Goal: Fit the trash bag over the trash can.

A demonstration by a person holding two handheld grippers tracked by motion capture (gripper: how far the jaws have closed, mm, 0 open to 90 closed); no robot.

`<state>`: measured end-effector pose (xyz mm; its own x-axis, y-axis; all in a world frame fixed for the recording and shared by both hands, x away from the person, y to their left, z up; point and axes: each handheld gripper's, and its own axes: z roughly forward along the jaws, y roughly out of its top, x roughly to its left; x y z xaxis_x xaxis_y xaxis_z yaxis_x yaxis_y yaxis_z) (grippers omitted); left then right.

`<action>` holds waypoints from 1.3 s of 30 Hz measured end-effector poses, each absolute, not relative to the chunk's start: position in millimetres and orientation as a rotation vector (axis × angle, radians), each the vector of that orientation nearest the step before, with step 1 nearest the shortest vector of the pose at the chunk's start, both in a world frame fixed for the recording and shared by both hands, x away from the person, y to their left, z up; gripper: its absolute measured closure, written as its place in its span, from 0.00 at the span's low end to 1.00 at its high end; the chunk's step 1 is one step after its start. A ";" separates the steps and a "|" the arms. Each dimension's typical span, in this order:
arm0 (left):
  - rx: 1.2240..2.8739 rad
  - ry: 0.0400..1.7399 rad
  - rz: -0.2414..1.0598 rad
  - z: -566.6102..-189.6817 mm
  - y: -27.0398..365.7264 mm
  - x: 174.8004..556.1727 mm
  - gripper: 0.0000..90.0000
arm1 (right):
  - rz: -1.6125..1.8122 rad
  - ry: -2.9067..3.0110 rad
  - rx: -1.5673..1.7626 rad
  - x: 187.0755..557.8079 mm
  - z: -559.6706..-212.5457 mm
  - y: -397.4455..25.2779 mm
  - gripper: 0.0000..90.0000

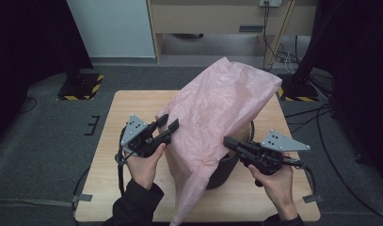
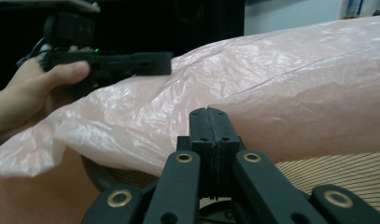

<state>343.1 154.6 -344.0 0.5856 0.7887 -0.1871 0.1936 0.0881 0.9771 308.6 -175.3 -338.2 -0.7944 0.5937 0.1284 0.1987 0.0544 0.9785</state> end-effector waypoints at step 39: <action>1.510 0.721 0.454 -342.1 181.8 372.4 1.00 | 1.771 1.705 1.136 390.1 -335.1 -233.2 0.85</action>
<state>372.4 181.8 -342.1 0.7195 0.6791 -0.1453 0.1623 0.0390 0.9860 390.1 -233.2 -335.1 -0.5719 0.7785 0.2586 0.2289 -0.1514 0.9616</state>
